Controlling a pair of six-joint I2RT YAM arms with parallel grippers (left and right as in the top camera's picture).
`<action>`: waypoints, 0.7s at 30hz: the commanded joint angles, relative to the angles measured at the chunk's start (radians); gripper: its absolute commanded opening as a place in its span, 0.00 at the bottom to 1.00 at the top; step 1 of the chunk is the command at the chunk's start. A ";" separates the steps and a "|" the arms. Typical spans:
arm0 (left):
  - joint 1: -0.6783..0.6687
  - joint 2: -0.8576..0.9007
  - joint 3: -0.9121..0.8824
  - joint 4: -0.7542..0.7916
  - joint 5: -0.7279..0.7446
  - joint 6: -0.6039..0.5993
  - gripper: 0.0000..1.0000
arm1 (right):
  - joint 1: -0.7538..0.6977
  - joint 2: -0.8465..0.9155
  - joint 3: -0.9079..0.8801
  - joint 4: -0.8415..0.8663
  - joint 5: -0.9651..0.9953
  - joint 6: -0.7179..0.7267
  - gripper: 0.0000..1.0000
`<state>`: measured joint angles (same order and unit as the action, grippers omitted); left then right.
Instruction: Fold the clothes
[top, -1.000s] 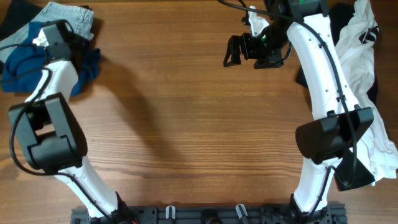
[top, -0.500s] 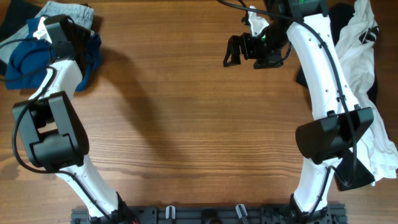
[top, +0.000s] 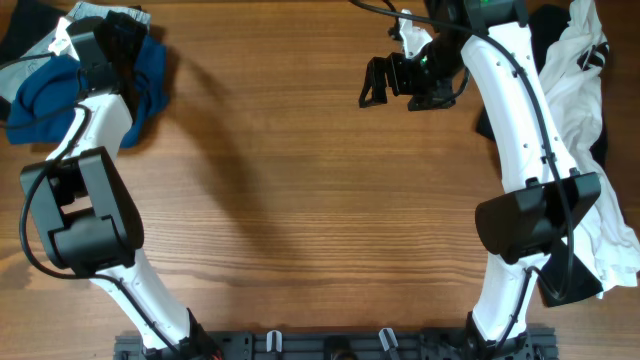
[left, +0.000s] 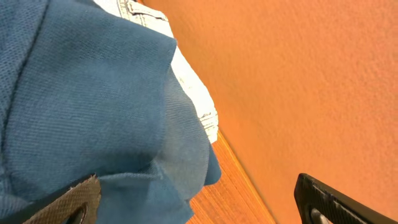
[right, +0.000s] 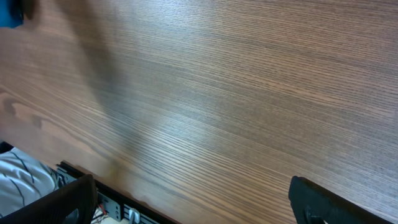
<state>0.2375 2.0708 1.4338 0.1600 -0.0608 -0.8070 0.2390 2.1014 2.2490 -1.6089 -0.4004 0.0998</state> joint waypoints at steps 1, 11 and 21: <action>-0.013 0.007 0.019 0.033 0.072 -0.012 0.99 | 0.000 -0.033 0.020 0.000 -0.016 -0.021 1.00; -0.084 -0.065 0.060 0.042 0.414 -0.012 0.19 | 0.000 -0.033 0.020 0.000 -0.016 -0.021 1.00; -0.059 -0.237 0.060 -0.459 0.392 0.236 0.04 | -0.001 -0.033 0.020 0.000 0.037 -0.047 1.00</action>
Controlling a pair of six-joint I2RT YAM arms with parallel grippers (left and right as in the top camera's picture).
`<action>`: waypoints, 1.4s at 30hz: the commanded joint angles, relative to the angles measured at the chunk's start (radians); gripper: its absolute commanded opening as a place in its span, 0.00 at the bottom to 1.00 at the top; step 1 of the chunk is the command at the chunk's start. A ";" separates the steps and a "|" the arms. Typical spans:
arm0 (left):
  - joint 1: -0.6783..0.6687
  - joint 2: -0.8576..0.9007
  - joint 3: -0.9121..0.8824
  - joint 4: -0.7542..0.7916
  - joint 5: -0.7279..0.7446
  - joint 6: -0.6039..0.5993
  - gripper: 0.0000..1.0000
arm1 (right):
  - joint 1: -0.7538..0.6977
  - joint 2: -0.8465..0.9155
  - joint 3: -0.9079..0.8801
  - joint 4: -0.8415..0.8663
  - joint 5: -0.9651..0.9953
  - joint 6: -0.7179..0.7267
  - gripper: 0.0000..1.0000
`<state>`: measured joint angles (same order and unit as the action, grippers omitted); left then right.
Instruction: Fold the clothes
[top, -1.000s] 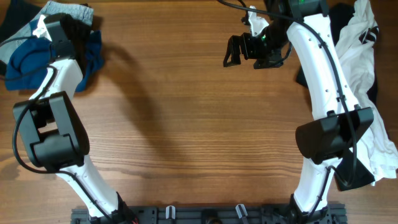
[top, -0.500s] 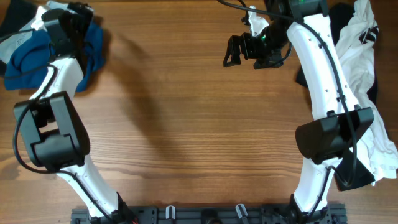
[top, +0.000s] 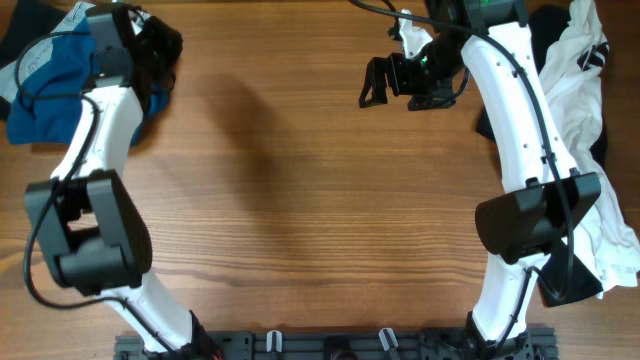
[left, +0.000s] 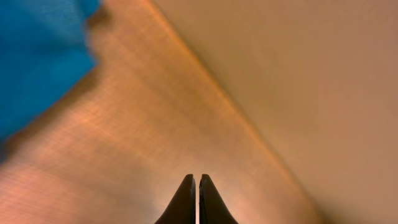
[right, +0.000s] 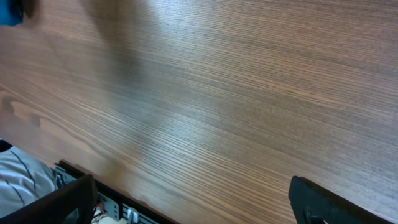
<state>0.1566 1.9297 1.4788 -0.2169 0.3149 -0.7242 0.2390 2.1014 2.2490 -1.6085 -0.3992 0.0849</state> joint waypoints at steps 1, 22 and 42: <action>0.026 -0.127 0.014 -0.117 0.016 0.183 0.04 | -0.003 -0.033 0.020 0.000 0.058 -0.032 1.00; 0.030 -0.677 0.014 -0.407 -0.077 0.250 0.11 | -0.004 -0.033 0.020 0.000 0.223 -0.029 1.00; 0.030 -1.059 0.014 -0.562 -0.112 0.250 1.00 | -0.037 -0.033 0.020 0.093 0.228 -0.032 1.00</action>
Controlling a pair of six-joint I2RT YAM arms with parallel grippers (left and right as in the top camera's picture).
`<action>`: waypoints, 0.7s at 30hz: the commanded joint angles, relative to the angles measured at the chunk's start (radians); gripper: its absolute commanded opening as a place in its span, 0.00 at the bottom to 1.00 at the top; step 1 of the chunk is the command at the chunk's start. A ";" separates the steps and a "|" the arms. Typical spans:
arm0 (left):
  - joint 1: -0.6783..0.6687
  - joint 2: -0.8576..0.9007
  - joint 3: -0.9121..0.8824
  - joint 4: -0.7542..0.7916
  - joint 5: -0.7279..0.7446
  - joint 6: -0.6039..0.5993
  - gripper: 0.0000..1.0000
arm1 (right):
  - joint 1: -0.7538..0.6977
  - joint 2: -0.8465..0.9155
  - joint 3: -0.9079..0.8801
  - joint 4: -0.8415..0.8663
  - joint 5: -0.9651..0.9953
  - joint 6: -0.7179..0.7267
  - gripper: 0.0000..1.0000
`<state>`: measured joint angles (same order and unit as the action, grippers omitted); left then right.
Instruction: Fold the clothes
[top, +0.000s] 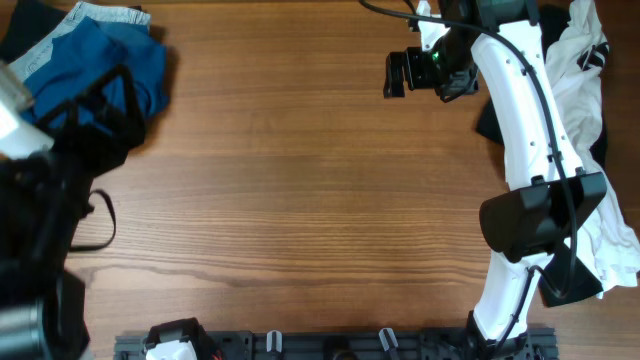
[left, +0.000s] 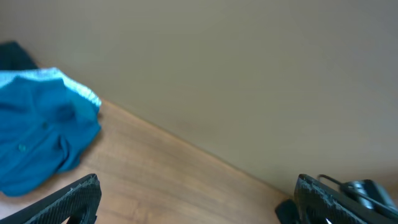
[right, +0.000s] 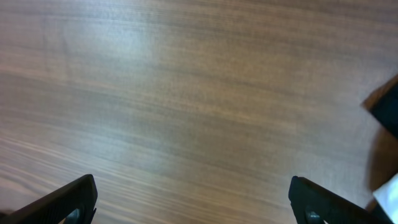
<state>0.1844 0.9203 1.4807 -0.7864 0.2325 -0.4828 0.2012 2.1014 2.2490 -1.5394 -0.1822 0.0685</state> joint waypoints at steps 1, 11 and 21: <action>0.002 -0.064 0.012 0.008 -0.029 0.010 1.00 | 0.000 -0.033 0.020 0.041 0.011 -0.015 1.00; 0.002 -0.197 0.012 0.050 -0.028 0.169 1.00 | 0.000 -0.032 0.020 0.150 0.011 -0.015 1.00; 0.002 -0.242 0.012 0.148 -0.024 0.164 1.00 | 0.001 -0.032 0.020 0.200 0.011 -0.014 1.00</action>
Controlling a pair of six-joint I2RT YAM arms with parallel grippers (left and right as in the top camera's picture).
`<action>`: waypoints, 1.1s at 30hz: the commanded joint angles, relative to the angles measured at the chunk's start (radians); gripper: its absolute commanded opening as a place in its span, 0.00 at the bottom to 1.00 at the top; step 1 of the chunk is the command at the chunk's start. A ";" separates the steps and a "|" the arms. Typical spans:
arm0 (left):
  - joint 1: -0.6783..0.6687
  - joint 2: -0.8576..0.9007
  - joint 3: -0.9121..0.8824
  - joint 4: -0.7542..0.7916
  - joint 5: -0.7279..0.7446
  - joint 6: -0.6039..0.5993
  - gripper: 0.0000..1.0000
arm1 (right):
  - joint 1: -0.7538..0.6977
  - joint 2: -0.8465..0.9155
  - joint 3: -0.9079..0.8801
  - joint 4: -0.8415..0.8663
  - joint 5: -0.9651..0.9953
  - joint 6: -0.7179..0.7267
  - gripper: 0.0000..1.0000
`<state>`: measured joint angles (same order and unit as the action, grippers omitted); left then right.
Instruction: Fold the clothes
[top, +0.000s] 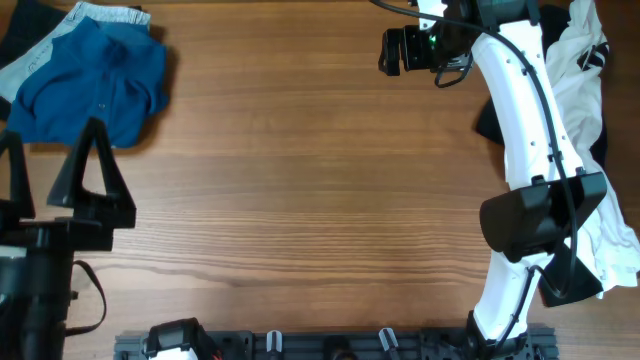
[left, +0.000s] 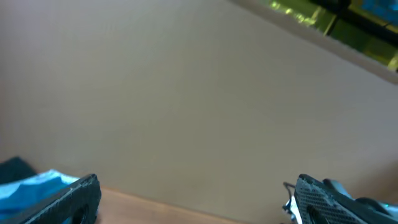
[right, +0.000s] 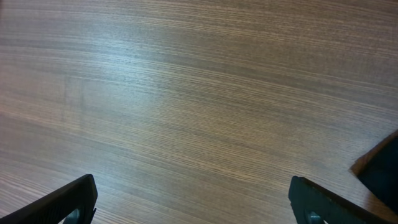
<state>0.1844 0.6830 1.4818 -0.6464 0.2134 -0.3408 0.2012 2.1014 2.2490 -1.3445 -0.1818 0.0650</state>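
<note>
A blue shirt (top: 92, 82) lies crumpled in the far left corner of the table, partly over a pale grey garment (top: 108, 13). My left gripper (top: 50, 168) is raised high near the front left, well back from the shirt, open and empty. The left wrist view faces the beige wall, with the left gripper (left: 196, 208) showing wide-spread fingers and a strip of blue shirt (left: 28, 185) at lower left. My right gripper (top: 387, 51) hangs open over bare wood at the far edge; the right wrist view shows the right gripper (right: 196, 205) with nothing in it.
A pile of white and black clothes (top: 592, 90) hangs along the right side of the table behind my right arm. A dark corner of a black garment (right: 382, 169) shows at the right edge of the right wrist view. The wooden table (top: 300, 180) spans the middle.
My left arm has swung further back toward the front left and higher, its camera tilted from the table edge up to the wall. My right gripper shifted slightly left along the far edge.
My left gripper was open down on the blue shirt in the far left corner. Then it was shut beside the shirt over bare wood. Later it was open and lifted away, and now stands far back. The shirt lies more spread than at first. My right gripper stayed open.
</note>
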 joint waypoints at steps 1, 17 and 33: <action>0.002 -0.005 0.011 0.008 -0.005 0.023 1.00 | 0.001 -0.032 0.020 0.005 0.010 -0.011 1.00; 0.002 -0.004 0.011 -0.034 -0.002 0.019 1.00 | 0.001 -0.032 0.020 0.005 0.010 -0.011 1.00; -0.020 -0.054 0.011 -0.002 -0.040 0.023 1.00 | 0.001 -0.032 0.020 0.005 0.010 -0.011 1.00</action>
<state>0.1818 0.6777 1.4841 -0.6788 0.1825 -0.3405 0.2012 2.1014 2.2490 -1.3437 -0.1814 0.0650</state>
